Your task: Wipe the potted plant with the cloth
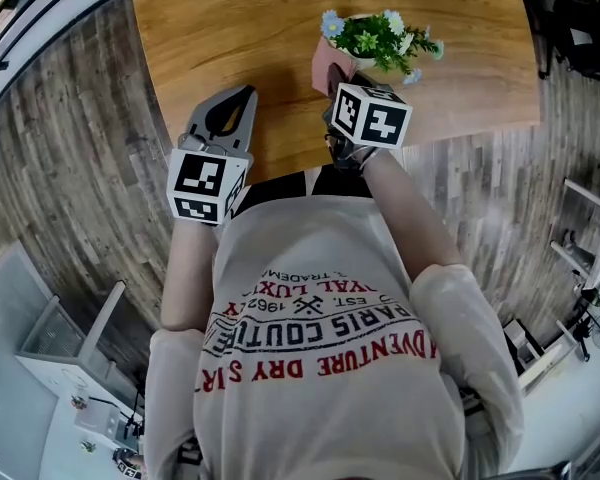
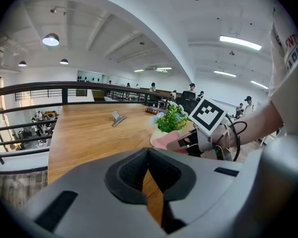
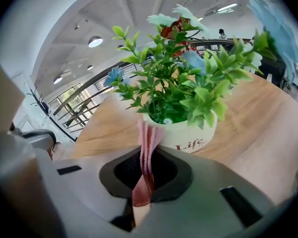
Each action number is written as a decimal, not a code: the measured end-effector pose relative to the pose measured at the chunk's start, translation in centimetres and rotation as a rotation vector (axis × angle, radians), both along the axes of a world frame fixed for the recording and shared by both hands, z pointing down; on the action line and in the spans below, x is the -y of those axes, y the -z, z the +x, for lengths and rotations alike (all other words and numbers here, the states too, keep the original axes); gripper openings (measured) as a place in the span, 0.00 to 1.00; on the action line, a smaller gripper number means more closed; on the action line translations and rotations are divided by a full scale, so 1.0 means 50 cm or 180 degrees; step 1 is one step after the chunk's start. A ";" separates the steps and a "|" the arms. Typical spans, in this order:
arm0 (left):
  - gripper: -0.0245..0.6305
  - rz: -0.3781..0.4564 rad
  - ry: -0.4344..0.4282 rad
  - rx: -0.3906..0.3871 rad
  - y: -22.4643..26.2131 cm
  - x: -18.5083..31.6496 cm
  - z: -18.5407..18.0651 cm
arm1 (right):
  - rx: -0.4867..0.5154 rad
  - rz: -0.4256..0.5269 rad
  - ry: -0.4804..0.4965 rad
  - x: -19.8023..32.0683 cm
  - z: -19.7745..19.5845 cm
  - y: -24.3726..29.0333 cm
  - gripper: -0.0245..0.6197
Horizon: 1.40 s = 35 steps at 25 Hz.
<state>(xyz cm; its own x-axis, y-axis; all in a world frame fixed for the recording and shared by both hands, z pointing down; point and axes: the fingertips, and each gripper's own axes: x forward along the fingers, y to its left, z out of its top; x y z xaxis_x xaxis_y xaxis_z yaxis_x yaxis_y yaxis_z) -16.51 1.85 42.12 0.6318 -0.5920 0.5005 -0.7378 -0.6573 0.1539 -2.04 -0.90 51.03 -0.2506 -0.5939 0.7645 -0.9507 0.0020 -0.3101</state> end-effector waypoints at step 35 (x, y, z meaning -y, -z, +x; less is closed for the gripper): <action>0.65 0.0283 -0.0615 -0.0240 -0.067 0.028 0.259 | -0.0777 0.0262 0.1139 -0.049 0.329 0.037 0.10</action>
